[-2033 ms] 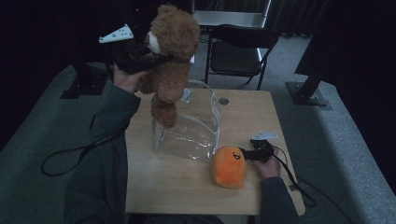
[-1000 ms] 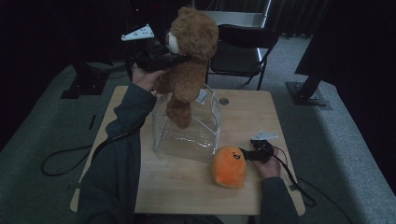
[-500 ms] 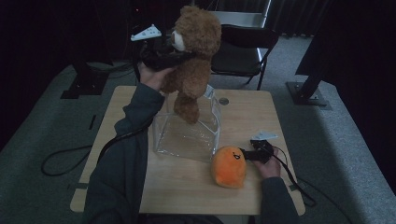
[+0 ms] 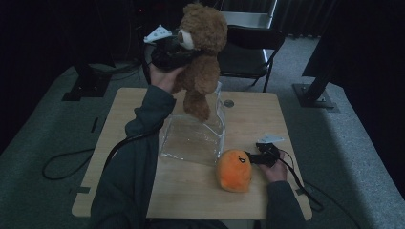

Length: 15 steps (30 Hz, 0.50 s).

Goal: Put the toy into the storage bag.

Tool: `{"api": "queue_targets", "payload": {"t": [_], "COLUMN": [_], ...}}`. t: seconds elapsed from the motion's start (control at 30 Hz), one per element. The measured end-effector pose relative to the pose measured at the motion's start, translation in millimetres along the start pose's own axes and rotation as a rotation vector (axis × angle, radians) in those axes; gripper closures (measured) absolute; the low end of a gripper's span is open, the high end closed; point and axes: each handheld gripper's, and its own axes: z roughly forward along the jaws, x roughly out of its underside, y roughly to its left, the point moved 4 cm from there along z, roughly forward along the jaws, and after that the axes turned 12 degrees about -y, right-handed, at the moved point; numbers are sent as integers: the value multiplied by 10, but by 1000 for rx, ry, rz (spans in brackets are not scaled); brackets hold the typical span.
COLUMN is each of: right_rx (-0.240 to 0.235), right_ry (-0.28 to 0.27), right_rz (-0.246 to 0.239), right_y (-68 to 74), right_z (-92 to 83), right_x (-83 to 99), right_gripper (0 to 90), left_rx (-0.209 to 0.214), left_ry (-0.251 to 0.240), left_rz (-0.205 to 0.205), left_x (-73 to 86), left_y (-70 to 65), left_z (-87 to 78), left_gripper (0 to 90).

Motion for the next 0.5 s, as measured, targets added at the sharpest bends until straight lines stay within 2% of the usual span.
{"api": "queue_targets", "payload": {"t": [0.2, 0.33, 0.5], "right_rx": [-1, -1, -1], "right_ry": [-1, -1, -1], "right_rz": [-1, -1, -1], "right_y": [0, 1, 1], "right_z": [1, 1, 0], "right_x": [0, 0, 0], "right_gripper": [254, 254, 254], "left_rx": [-16, -20, -13], "left_ry": [-6, 27, 31], "left_rz": [-4, 9, 8], "left_x": [99, 192, 231], "left_y": [-37, -47, -71], "left_z": [79, 137, 170], "left_gripper": [481, 481, 481]}}
